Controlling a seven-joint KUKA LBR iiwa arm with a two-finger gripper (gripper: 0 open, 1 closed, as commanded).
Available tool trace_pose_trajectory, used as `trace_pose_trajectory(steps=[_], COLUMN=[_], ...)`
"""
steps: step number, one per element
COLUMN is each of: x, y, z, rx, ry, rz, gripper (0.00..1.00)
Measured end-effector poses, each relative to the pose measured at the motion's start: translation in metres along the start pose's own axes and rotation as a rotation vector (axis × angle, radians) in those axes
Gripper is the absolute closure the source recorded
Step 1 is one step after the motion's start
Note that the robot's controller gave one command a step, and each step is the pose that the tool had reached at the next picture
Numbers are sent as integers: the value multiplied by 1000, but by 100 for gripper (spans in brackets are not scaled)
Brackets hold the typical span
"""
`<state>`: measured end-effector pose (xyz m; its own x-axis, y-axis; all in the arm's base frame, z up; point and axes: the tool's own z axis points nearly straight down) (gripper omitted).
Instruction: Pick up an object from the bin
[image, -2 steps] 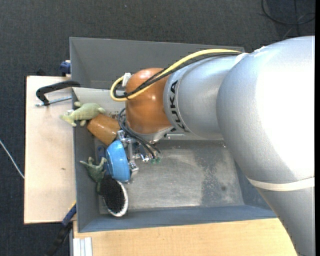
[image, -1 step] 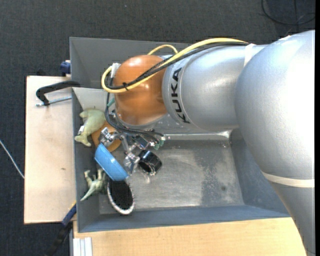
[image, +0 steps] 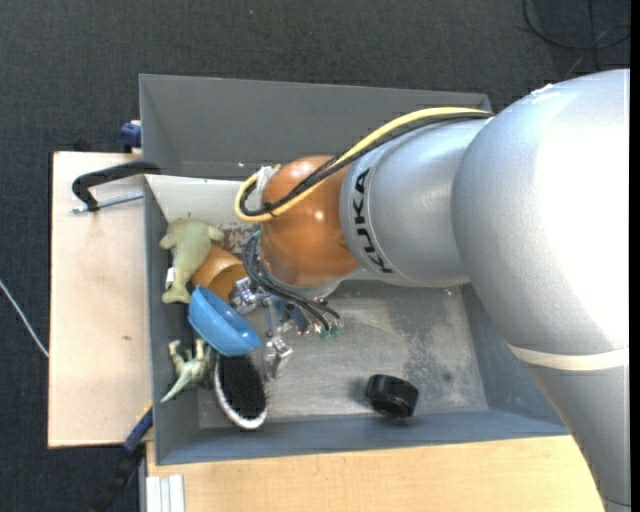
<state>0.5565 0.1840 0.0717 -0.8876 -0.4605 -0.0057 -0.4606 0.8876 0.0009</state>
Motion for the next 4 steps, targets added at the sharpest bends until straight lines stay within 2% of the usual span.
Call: trace_pose_trajectory(steps=[1, 2, 3, 4], x=[0, -4, -2, 9], y=[0, -27, -27, 29], z=[-1, -184, -178, -45], rx=[0, 4, 1, -2], ry=[4, -12, -2, 11], rz=[-2, -3, -4, -20], gripper=[100, 100, 0, 0])
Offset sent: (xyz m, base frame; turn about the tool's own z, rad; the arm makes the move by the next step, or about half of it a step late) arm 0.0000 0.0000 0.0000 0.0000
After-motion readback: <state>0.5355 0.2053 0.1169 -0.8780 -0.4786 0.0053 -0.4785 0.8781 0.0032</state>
